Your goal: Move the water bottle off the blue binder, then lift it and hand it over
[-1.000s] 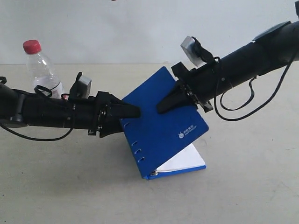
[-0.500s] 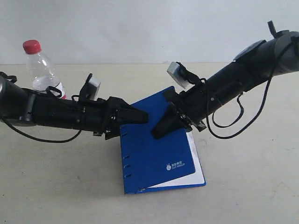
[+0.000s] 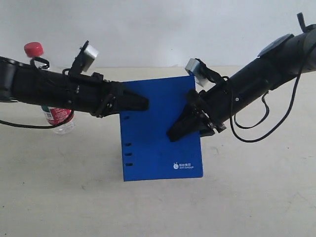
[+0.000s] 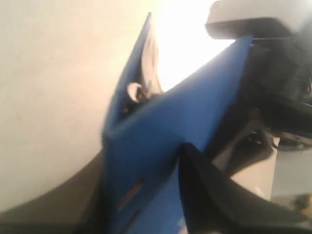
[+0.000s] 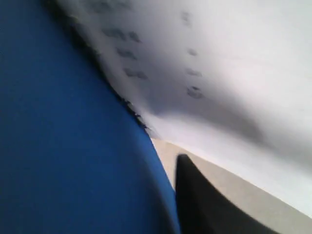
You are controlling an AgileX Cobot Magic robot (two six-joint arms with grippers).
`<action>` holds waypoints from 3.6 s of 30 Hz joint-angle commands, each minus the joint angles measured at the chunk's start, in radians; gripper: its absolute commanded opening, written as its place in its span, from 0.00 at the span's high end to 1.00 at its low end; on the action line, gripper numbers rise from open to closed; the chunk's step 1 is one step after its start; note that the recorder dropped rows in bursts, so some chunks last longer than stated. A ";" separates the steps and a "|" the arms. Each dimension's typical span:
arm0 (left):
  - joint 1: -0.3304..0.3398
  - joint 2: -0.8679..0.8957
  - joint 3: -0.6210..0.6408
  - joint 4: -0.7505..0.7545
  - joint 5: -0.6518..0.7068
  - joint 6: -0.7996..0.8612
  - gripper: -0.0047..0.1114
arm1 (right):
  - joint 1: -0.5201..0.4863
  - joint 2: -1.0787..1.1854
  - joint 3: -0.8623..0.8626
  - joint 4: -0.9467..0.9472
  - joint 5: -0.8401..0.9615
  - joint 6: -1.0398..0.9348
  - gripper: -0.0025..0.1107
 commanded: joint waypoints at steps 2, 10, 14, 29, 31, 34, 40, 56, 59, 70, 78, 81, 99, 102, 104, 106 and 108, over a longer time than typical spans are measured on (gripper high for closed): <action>-0.054 -0.100 -0.024 -0.038 0.295 0.006 0.90 | 0.041 0.026 0.008 -0.069 -0.047 -0.046 0.49; -0.054 -0.100 0.064 0.232 0.224 0.008 0.90 | 0.041 0.026 0.008 -0.423 -0.072 0.016 0.48; -0.060 -0.100 0.130 0.229 0.297 0.066 0.90 | 0.043 0.026 0.008 -0.403 -0.137 0.036 0.48; -0.148 -0.100 0.195 0.002 0.255 0.203 0.76 | 0.043 0.026 0.008 -0.253 -0.079 -0.066 0.98; -0.166 -0.096 0.195 -0.036 0.215 0.227 0.61 | 0.043 0.026 0.008 -0.253 -0.079 -0.066 0.98; -0.202 -0.058 0.195 -0.114 0.206 0.286 0.41 | 0.043 0.026 0.008 -0.253 -0.074 -0.066 0.98; -0.214 -0.018 0.187 -0.114 0.157 0.270 0.77 | 0.043 0.026 0.008 -0.251 -0.071 -0.062 0.98; -0.104 -0.187 0.187 0.160 -0.131 0.182 0.90 | -0.316 -0.266 0.008 -0.662 -0.047 0.222 0.98; -0.104 -0.187 0.187 0.158 -0.127 0.182 0.90 | -0.356 -0.268 0.008 -0.619 -0.047 0.222 0.98; -0.104 -0.202 0.187 0.173 -0.085 0.183 0.90 | -0.358 -0.294 0.008 -0.594 -0.047 0.221 0.82; -0.104 -0.426 0.189 0.293 -0.322 0.101 0.90 | -0.458 -0.578 0.008 -0.564 -0.200 0.237 0.98; -0.104 -0.556 0.198 0.414 -0.366 -0.044 0.90 | -0.488 -0.754 0.008 -0.490 -0.242 0.146 0.98; -0.153 -1.101 0.671 0.197 -0.819 -0.170 0.90 | -0.486 -1.190 0.105 -0.699 -0.249 0.298 0.98; -0.153 -1.058 0.610 0.166 -0.740 -0.073 0.90 | -0.486 -1.188 0.143 -0.696 -0.247 0.322 0.98; -0.153 -1.010 0.577 0.103 -0.650 -0.047 0.90 | -0.486 -1.187 0.171 -0.693 -0.255 0.332 0.98; -0.153 -0.959 0.566 -0.044 -0.603 0.078 0.90 | -0.486 -1.187 0.194 -0.693 -0.255 0.344 0.98; -0.153 -0.918 0.560 -0.114 -0.577 0.230 0.90 | -0.486 -1.187 0.205 -0.693 -0.246 0.345 0.98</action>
